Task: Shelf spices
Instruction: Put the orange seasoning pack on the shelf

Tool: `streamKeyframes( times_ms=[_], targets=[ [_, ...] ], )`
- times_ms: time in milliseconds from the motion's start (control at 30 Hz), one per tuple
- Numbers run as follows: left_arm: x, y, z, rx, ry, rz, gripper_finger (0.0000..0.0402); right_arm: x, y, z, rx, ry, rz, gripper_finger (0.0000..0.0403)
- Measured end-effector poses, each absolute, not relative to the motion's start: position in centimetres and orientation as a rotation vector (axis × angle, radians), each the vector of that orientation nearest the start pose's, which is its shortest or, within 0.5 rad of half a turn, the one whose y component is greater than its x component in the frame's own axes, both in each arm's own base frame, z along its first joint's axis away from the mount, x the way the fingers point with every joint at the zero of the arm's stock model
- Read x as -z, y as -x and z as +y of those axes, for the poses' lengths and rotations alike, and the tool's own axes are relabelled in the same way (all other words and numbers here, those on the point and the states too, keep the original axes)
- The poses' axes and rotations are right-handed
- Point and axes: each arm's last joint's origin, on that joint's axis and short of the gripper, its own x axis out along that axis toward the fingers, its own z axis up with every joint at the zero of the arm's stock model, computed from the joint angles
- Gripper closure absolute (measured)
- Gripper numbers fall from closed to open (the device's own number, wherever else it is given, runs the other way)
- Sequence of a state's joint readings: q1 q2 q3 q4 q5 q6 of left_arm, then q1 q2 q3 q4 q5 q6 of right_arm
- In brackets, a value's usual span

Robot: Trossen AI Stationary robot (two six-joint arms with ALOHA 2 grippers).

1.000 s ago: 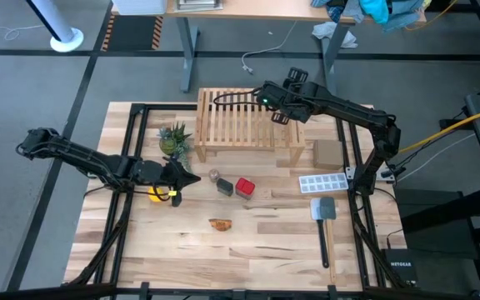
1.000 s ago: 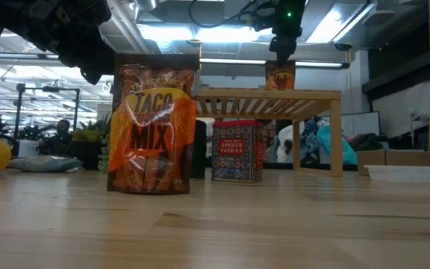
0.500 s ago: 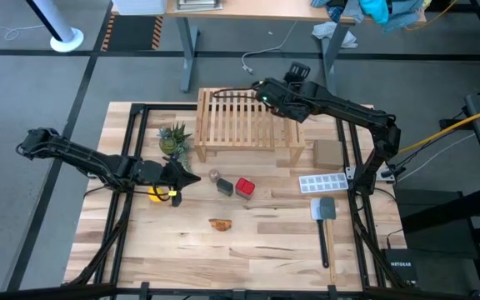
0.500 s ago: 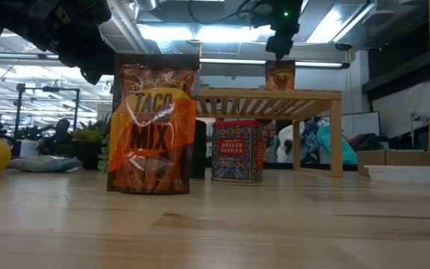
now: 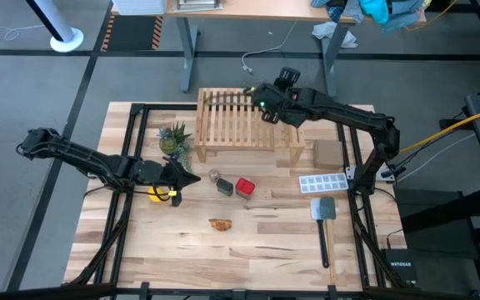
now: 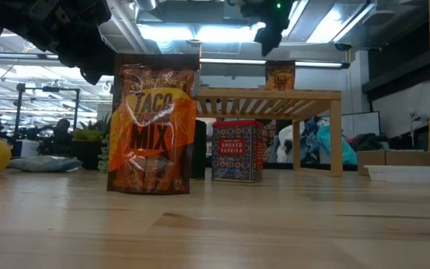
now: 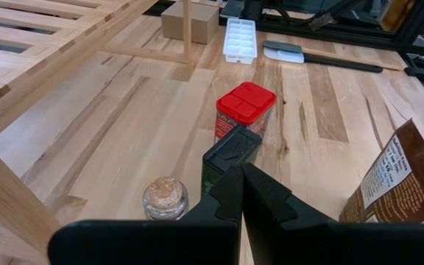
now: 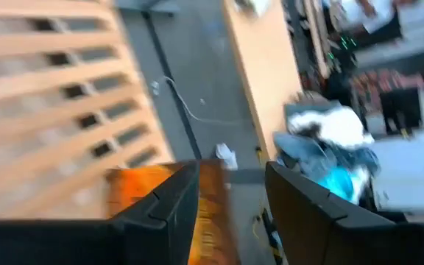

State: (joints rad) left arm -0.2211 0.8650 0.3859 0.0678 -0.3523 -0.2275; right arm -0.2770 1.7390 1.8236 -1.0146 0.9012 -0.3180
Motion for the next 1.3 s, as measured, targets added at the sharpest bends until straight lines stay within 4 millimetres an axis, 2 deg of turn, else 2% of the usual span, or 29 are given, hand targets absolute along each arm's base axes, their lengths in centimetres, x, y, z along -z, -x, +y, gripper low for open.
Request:
streamKeyframes(
  times_ms=[167,400,633,800,900,1033,1167,1300],
  targets=[
    [-20.6,-17.8,-3.0,-0.174,0.106,0.385,0.0401,-37.5,-34.6,-8.0,0.813,0.64,1.086,0.0239],
    [-20.6,-17.8,-3.0,-0.174,0.106,0.385,0.0401,-37.3,-35.6,-0.1,0.544,0.696,0.988,0.0239],
    [-20.4,-17.7,-3.0,-0.177,0.103,0.409,0.0402,-36.9,-35.0,7.9,0.13,0.419,0.891,0.0239],
    [-20.4,-17.7,-3.0,-0.177,0.105,0.406,0.0402,-36.3,-34.7,11.8,0.096,0.241,0.829,0.0239],
    [-20.5,-17.8,-3.0,-0.176,0.108,0.399,0.0401,-34.4,-35.7,14.1,0.045,0.198,0.792,0.0239],
    [-20.5,-17.8,-3.0,-0.174,0.108,0.403,0.0401,-30.2,-37.1,16.5,-0.037,0.227,0.831,0.0239],
    [-20.3,-17.7,-3.3,-0.152,0.104,0.41,0.0401,-25.9,-37.8,17.6,-0.043,0.277,0.918,0.0239],
    [-19.5,-17.4,-3.6,-0.136,0.093,0.433,0.0402,-22.9,-38.6,17.8,-0.005,0.298,0.916,0.0239]
  ],
)
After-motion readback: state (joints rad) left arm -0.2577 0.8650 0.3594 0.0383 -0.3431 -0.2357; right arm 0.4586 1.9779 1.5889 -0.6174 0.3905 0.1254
